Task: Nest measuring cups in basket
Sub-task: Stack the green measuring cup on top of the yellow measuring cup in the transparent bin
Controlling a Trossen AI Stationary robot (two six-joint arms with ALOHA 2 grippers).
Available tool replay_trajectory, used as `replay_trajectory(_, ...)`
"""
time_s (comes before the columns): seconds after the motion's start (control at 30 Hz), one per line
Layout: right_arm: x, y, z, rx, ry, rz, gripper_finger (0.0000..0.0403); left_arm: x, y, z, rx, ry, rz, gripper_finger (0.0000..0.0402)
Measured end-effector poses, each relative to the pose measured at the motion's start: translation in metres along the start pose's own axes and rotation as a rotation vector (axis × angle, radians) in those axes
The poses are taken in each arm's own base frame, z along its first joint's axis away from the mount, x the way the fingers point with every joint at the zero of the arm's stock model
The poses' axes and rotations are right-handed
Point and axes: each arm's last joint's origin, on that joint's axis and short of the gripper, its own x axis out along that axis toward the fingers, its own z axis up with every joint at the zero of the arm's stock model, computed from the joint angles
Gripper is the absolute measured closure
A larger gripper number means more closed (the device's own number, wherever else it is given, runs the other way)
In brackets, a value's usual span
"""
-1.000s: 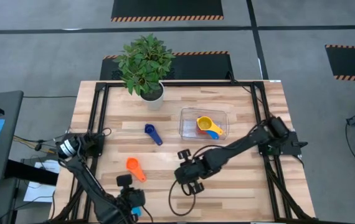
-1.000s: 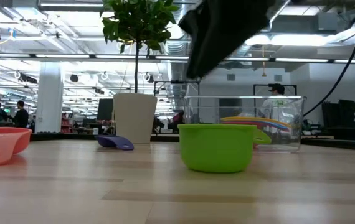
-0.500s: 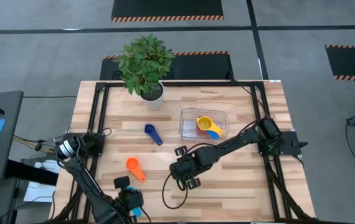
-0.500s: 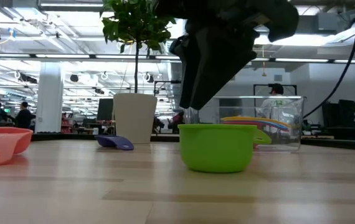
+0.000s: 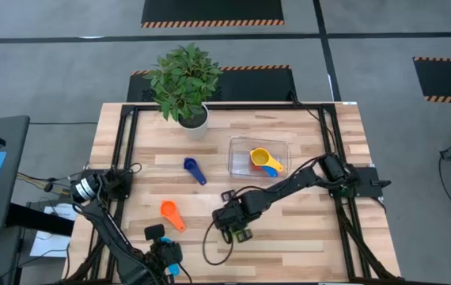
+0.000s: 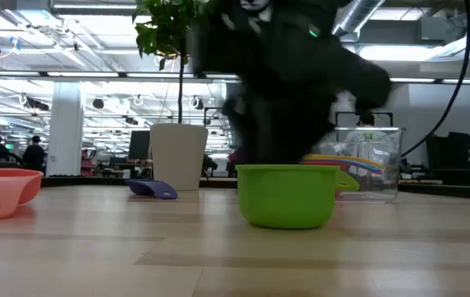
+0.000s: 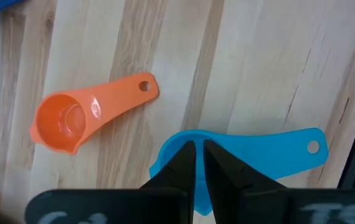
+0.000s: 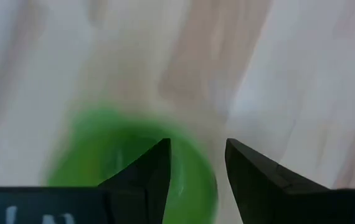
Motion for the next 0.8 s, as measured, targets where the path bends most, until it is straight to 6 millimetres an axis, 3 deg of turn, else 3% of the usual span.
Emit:
replay_trajectory(0.23,0.016,-0.004,-0.007,0.088,0.086,0.007,0.0260,0.000,0.000,0.000,0.008,0.001,0.005,0.0380)
replay_trajectory(0.4,0.006,-0.005,-0.007,0.174,0.075,0.024,0.0370,0.000,0.001,0.000,0.033,-0.008,0.013,0.0380)
replay_trajectory(0.47,-0.003,-0.008,-0.007,0.240,0.066,0.016,0.0386,0.000,0.001,0.000,0.056,-0.010,0.015,0.0380)
replay_trajectory(0.6,-0.046,-0.020,-0.001,0.414,0.009,0.011,0.0393,0.001,0.002,0.002,0.100,-0.034,0.031,0.0380)
replay_trajectory(0.8,-0.142,-0.042,-0.002,0.764,-0.190,-0.148,0.0394,0.001,0.009,0.004,0.135,-0.072,0.115,0.0380)
